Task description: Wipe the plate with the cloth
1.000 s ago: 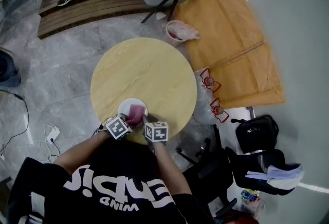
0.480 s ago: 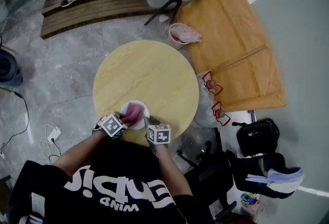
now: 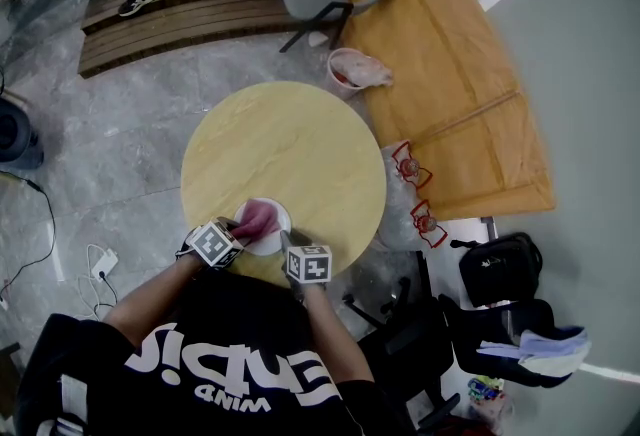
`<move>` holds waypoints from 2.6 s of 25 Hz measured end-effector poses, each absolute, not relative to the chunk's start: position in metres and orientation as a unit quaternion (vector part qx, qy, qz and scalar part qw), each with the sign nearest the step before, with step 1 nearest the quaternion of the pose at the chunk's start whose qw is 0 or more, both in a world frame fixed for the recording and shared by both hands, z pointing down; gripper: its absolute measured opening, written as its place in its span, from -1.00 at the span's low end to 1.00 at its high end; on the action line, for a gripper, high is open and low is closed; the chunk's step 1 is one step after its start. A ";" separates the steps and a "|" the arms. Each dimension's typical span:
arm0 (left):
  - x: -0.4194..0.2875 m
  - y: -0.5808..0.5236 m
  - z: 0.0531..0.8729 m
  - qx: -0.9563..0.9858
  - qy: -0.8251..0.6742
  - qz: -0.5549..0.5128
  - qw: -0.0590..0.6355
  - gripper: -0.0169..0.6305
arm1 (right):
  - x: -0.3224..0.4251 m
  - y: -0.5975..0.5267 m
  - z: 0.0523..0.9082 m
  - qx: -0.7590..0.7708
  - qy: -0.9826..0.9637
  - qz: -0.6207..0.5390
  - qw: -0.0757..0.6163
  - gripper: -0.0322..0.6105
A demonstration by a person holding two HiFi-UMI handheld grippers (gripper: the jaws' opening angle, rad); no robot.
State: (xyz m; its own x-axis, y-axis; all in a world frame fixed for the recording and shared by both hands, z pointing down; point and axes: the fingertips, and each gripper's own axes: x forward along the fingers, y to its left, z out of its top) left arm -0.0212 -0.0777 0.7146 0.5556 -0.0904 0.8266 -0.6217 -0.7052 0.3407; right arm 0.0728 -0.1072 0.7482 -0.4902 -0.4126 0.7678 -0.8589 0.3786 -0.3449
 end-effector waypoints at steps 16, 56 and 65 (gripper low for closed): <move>-0.033 -0.085 0.712 0.822 -0.233 0.409 0.321 -0.79 | 0.073 -0.106 0.747 0.411 -0.777 0.377 0.292 -0.57; -0.045 -0.163 0.595 0.859 -0.324 0.307 0.249 -0.79 | 0.074 -0.144 0.626 0.392 -0.838 0.327 0.195 -0.59; -0.003 -0.163 0.475 0.923 -0.313 0.176 0.134 -0.79 | 0.051 -0.163 0.444 0.376 -0.906 0.192 0.035 -0.80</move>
State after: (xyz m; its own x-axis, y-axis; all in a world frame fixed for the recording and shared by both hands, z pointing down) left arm -0.0034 -0.1627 0.4746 0.7413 -0.5313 0.4101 -0.6262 -0.7675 0.1376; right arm 0.0514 -0.1634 0.4435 -0.7153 -0.6675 0.2069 -0.6940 0.6440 -0.3219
